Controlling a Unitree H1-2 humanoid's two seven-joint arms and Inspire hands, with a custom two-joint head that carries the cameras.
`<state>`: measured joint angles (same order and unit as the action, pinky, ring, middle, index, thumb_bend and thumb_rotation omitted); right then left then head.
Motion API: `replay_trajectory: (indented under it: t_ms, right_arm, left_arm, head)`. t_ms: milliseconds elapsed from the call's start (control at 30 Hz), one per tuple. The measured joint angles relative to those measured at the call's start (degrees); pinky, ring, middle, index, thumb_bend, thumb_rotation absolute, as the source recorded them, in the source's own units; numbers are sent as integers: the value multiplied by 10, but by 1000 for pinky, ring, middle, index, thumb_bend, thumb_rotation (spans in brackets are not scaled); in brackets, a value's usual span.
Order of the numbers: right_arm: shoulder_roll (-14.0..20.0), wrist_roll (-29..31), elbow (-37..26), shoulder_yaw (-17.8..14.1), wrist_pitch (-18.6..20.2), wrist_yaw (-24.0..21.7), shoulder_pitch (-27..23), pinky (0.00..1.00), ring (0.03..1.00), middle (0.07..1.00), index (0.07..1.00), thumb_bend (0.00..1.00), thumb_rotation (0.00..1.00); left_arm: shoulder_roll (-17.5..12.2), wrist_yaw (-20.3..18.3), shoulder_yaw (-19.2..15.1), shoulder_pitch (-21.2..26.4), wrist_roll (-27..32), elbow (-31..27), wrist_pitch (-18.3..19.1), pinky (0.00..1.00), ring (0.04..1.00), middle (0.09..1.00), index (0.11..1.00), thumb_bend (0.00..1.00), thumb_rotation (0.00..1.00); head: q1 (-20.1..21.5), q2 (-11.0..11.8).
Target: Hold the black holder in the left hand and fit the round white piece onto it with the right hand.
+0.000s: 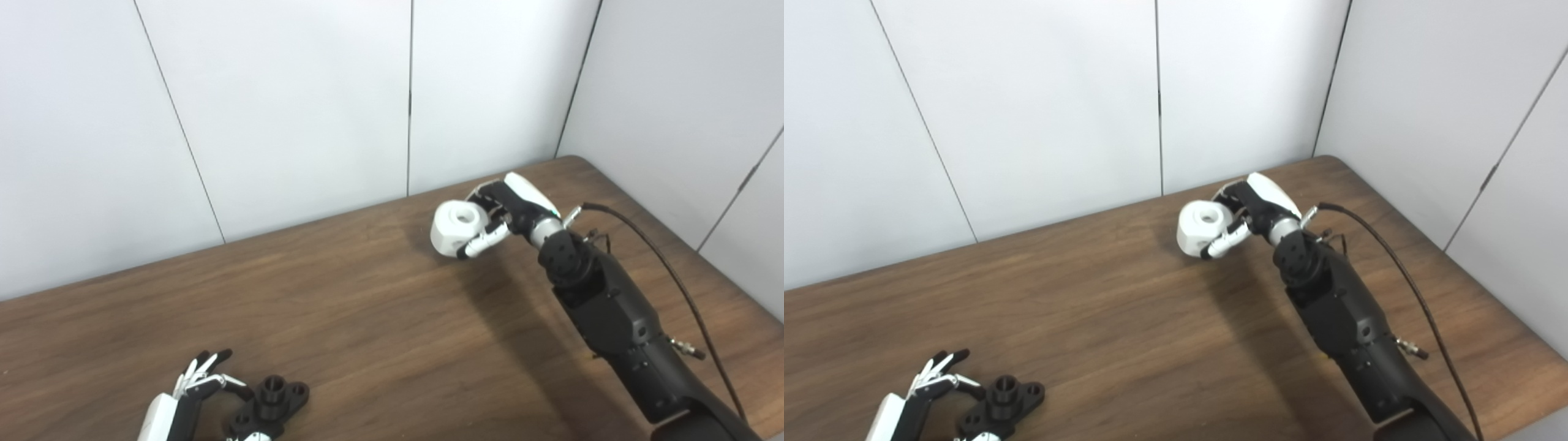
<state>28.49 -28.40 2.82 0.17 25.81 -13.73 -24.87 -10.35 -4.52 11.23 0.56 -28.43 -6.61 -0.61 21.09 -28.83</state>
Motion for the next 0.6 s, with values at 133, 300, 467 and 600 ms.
replay_trajectory:
  t_ms: [133,300,467,600]
  right_arm:
    - [-16,3,-49,-26,11,-56,-1,701,763,711,475,516,139]
    - [-43,-31,-112,-45,12,-137,-2,720,778,741,475,514,137]
    - [-76,-86,-194,-48,13,-228,-4,769,813,766,477,512,135]
    - [-113,-124,-238,-56,13,-292,-7,839,851,796,477,511,133]
  left_arm:
    - [4,2,1,0,-8,0,2,1000,1000,908,482,516,36]
    - [6,4,3,0,-10,0,2,1000,1000,910,482,516,37]
    - [8,13,8,0,-11,2,1,1000,1000,912,482,516,38]
    - [11,19,13,1,-12,4,1,1000,1000,911,482,517,38]
  head:
    - [-9,-3]
    - [-22,-6]
    - [-39,-12]
    - [-56,-18]
